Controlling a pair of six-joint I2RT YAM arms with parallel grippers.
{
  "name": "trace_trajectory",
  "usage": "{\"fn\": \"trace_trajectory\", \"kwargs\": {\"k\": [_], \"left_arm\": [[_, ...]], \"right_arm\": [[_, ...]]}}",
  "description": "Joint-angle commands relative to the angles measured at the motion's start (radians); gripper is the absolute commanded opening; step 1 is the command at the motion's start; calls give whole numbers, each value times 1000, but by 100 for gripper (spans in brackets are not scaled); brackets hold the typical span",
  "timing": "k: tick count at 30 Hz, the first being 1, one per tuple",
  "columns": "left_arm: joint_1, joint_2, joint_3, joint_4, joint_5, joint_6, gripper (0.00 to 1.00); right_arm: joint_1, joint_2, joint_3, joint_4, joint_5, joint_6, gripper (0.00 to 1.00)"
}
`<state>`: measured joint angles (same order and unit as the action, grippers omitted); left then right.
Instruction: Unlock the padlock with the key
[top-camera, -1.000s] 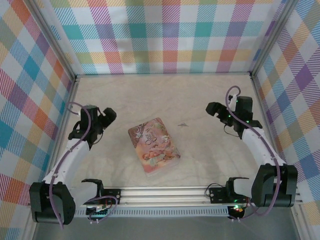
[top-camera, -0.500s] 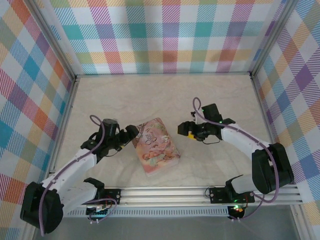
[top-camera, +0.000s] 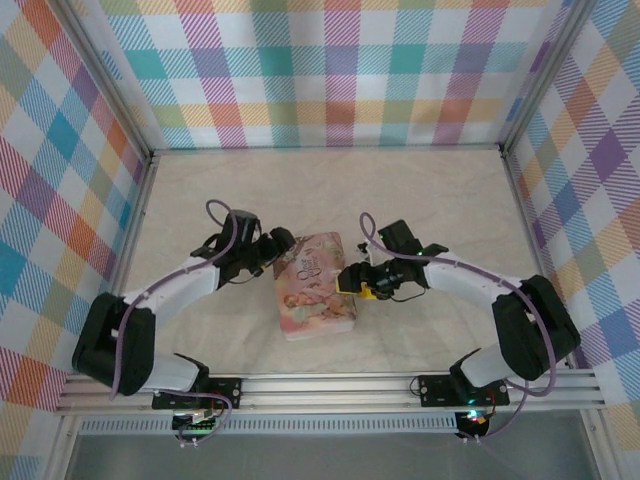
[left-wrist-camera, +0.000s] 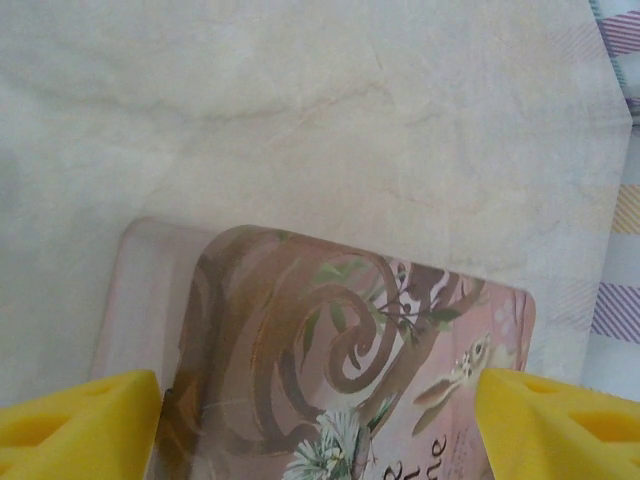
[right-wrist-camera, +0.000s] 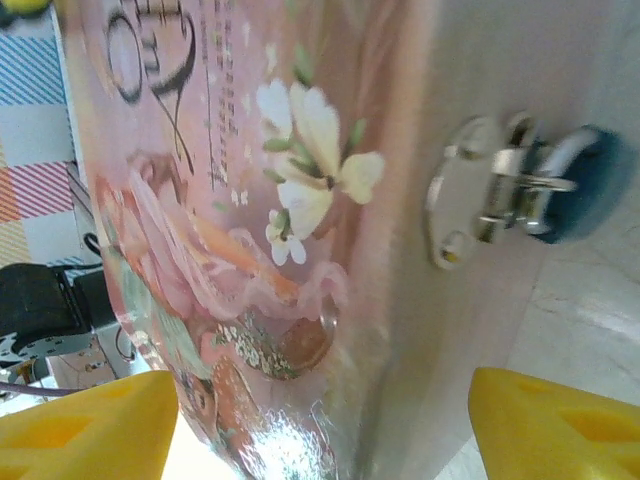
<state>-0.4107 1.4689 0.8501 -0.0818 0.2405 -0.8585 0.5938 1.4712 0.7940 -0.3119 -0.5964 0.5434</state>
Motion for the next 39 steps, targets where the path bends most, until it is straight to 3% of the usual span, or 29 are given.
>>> {"fn": "trace_trajectory", "kwargs": {"k": [1, 6, 10, 18, 28, 35, 39], "left_arm": [[-12, 86, 105, 46, 47, 40, 82], [-14, 230, 251, 34, 86, 60, 81], [-13, 270, 346, -39, 46, 106, 83], [27, 131, 400, -309, -82, 217, 95], [-36, -264, 98, -488, -108, 131, 99], [-191, -495, -108, -473, -151, -61, 100], [-277, -515, -200, -356, -167, -149, 100]], "right_arm": [[21, 31, 22, 35, -23, 30, 76], [41, 83, 50, 100, -22, 57, 77], [46, 124, 78, 147, -6, 72, 79], [42, 82, 119, 0, 70, -15, 85], [-112, -51, 191, -165, 148, -117, 88], [-211, 110, 404, -191, 151, -184, 88], [-222, 232, 523, -185, 134, -203, 88]]}}
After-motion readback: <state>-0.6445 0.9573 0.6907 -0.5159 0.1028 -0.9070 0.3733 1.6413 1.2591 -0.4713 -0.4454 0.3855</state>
